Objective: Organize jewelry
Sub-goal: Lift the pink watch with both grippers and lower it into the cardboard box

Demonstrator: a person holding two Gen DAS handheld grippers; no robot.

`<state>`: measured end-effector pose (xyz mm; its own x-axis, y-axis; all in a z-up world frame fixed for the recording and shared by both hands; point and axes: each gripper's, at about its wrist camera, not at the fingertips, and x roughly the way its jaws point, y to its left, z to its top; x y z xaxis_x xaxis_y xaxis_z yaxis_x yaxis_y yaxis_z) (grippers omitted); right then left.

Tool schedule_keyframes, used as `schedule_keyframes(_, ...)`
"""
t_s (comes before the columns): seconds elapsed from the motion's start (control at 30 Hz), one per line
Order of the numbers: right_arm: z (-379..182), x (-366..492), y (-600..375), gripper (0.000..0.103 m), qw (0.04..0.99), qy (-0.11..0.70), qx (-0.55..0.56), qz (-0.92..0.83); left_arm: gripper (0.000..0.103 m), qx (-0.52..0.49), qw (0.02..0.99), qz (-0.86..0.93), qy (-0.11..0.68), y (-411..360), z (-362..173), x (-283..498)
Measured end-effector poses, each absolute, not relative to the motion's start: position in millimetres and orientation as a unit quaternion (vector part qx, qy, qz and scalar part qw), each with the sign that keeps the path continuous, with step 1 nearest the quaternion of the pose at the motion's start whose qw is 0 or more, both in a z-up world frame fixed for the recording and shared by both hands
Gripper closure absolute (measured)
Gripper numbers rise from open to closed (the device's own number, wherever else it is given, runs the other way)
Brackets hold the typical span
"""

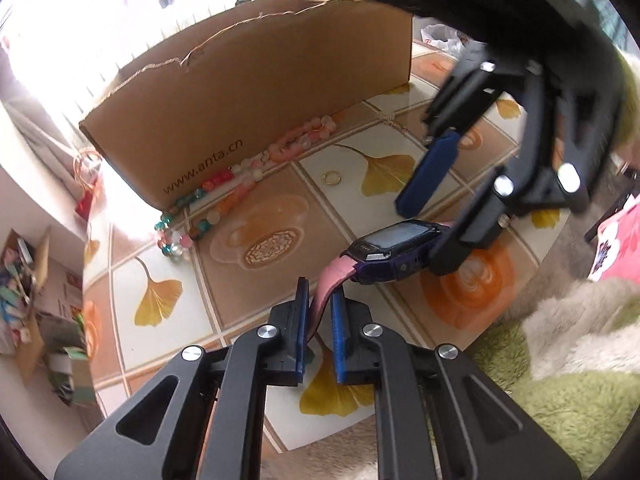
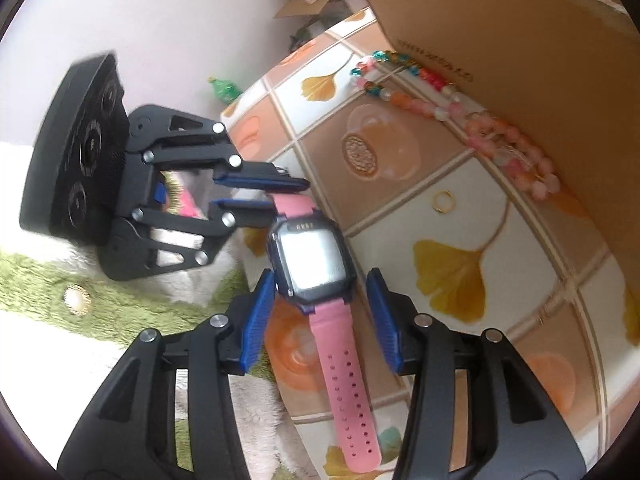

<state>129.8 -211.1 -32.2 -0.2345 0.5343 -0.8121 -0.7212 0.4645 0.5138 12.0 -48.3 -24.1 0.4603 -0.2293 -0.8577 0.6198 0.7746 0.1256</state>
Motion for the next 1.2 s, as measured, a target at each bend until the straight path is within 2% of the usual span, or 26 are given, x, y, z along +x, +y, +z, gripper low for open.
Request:
schedule_keyframes(0.17, -26.7, 103.7, -215.2, 0.058, 0.668, 0.574, -0.137, 0.453, 0.093, 0.211, 0.827, -0.249, 0.458, -46.6, -24.5, 17.2)
schedule_keyframes(0.2, -26.1, 97.7, -216.7, 0.06, 0.682, 0.568, -0.152, 0.435, 0.093, 0.212, 0.826, -0.249, 0.459, -46.1, -25.1, 17.7)
schedule_keyframes(0.23, -25.6, 94.3, -218.5, 0.069, 0.691, 0.564, -0.158, 0.424, 0.093, 0.212, 0.827, -0.248, 0.459, -45.4, -25.8, 17.5)
schedule_keyframes(0.43, -23.9, 67.9, -220.1, 0.097, 0.747, 0.535, -0.214, 0.332, 0.093, 0.212, 0.832, -0.239, 0.454, -47.1, -28.7, 16.7)
schedule_keyframes(0.5, -20.4, 60.7, -220.1, 0.1, 0.767, 0.519, -0.227, 0.302, 0.094, 0.21, 0.836, -0.237, 0.447, -47.2, -27.5, 14.9)
schedule_keyframes(0.73, 28.6, 53.3, -222.3, 0.101, 0.829, 0.446, -0.236, 0.24, 0.097, 0.194, 0.87, -0.241, 0.384, -38.4, 20.8, 0.3)
schedule_keyframes(0.9, 85.8, 69.5, -218.0, 0.101, 0.87, 0.355, -0.268, 0.211, 0.097, 0.187, 0.91, -0.238, 0.283, -30.2, 98.1, 8.3)
schedule_keyframes(1.0, 115.2, 100.5, -217.2, 0.101, 0.887, 0.311, -0.28, 0.197, 0.097, 0.176, 0.924, -0.234, 0.247, -28.7, 137.0, 35.3)
schedule_keyframes(1.1, 129.6, 147.9, -219.3, 0.101, 0.887, 0.313, -0.273, 0.203, 0.097, 0.175, 0.926, -0.225, 0.249, -34.5, 155.8, 83.6)
schedule_keyframes(1.2, 121.6, 207.4, -221.9, 0.101, 0.868, 0.363, -0.253, 0.223, 0.097, 0.169, 0.91, -0.225, 0.306, -42.4, 152.5, 145.2)
